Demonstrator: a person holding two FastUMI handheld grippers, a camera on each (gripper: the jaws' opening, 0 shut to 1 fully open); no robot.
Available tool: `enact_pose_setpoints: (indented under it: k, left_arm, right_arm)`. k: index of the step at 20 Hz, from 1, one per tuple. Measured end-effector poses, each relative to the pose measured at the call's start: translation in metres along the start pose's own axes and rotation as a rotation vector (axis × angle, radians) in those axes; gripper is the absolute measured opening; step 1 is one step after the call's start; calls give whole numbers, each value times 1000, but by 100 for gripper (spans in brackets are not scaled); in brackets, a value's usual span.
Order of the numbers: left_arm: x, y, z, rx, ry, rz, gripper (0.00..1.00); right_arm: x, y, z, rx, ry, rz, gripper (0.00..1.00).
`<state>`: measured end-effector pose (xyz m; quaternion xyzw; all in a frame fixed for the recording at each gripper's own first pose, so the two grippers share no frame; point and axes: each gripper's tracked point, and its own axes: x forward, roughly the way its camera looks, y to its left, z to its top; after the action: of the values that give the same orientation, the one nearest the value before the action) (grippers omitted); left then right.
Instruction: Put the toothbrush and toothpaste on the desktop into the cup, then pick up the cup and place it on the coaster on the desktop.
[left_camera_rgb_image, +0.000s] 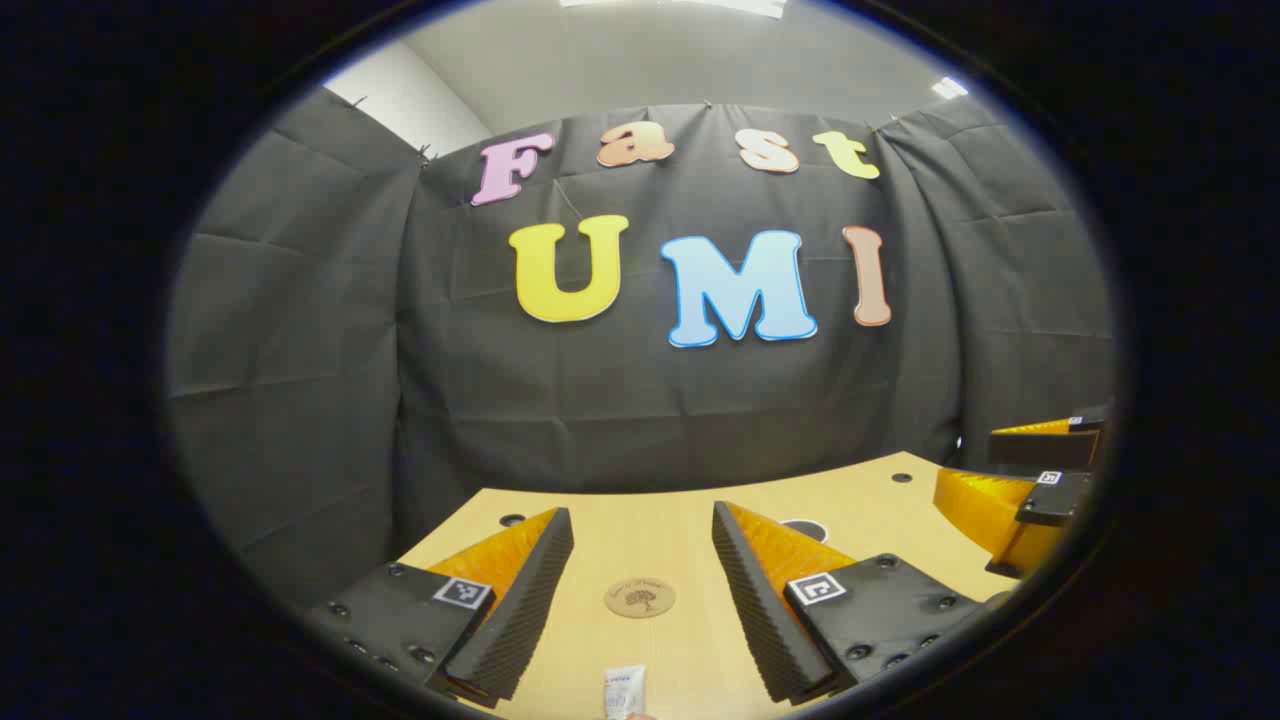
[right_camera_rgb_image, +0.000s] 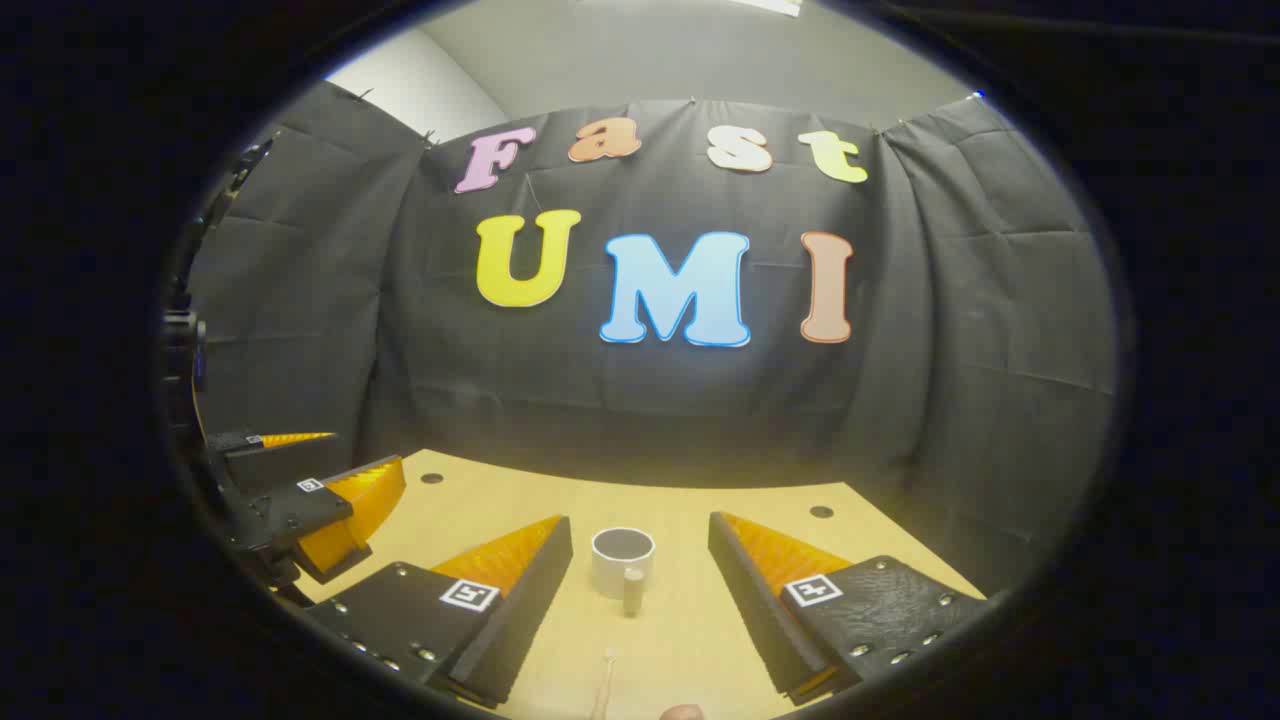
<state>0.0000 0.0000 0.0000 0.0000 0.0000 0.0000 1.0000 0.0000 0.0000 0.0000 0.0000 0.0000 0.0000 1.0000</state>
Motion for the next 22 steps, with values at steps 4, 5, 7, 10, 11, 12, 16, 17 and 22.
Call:
enact_pose_setpoints:
  k: [4, 5, 7, 10, 11, 12, 16, 17, 22]
  left_arm:
    - [2, 4, 3, 3, 2, 6, 92]
    - [3, 5, 3, 0, 2, 6, 92]
    - [4, 5, 2, 1, 6, 7, 92]
    - [6, 6, -2, 10, 21, 7, 92]
    - [7, 5, -3, 12, 29, 5, 92]
    - [7, 6, -5, 12, 34, 7, 92]
    - [9, 8, -11, 12, 52, 7, 92]
    - [10, 7, -14, 15, 60, 3, 92]
    - [15, 10, -49, 13, 177, -18, 92]
  right_arm:
    - [1, 1, -2, 9, 8, 3, 88]
    - [2, 2, -2, 10, 9, 4, 87]
    - [3, 2, -3, 13, 16, 5, 88]
    - [5, 2, -8, 23, 35, 5, 88]
    - [5, 3, -10, 26, 46, 7, 87]
    - [6, 3, -13, 29, 59, 7, 87]
    - [9, 5, -23, 44, 105, 10, 89]
    - [10, 5, -25, 50, 119, 11, 88]
    - [14, 7, -55, 70, 247, 19, 88]
